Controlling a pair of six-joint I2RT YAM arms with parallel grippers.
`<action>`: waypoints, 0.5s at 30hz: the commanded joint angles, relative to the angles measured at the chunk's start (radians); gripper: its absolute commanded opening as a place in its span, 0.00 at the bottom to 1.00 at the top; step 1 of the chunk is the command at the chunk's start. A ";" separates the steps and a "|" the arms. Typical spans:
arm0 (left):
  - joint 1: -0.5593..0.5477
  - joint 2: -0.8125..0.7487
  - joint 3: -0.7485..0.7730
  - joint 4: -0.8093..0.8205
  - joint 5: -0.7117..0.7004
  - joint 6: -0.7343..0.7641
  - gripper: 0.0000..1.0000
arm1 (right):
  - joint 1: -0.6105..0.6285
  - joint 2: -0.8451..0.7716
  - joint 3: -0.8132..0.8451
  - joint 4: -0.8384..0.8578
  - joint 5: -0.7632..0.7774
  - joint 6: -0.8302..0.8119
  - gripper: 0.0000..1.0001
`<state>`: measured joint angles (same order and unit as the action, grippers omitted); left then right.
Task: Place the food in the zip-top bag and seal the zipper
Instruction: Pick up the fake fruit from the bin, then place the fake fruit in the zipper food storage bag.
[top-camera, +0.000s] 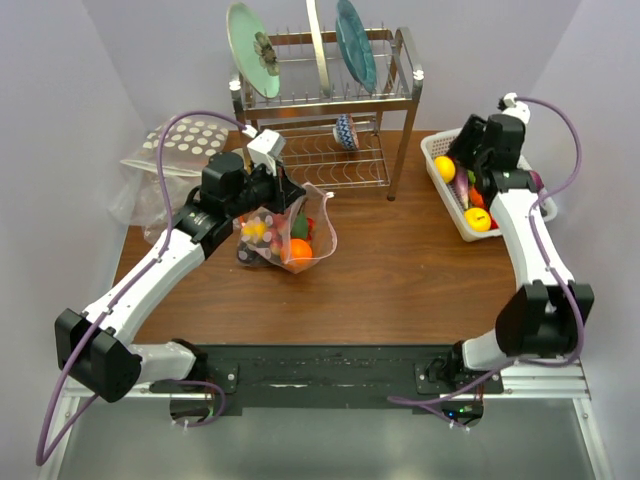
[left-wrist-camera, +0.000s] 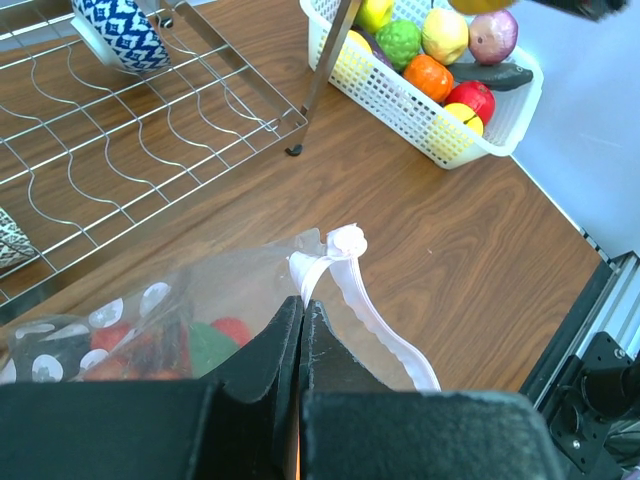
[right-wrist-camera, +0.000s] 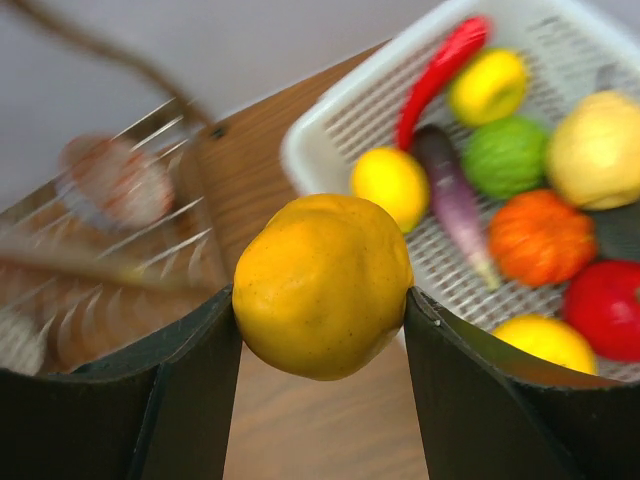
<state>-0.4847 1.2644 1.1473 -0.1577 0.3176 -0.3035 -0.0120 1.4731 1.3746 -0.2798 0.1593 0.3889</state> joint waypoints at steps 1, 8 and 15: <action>0.003 -0.011 0.011 0.041 -0.012 0.006 0.00 | 0.102 -0.169 -0.074 -0.024 -0.213 0.031 0.47; 0.003 -0.013 0.012 0.035 -0.032 0.014 0.00 | 0.236 -0.345 -0.146 -0.071 -0.401 0.067 0.47; 0.005 -0.010 0.017 0.029 -0.045 0.023 0.00 | 0.342 -0.411 -0.235 -0.012 -0.550 0.174 0.47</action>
<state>-0.4847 1.2644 1.1473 -0.1581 0.2909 -0.3012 0.2821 1.0821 1.1885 -0.3378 -0.2546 0.4824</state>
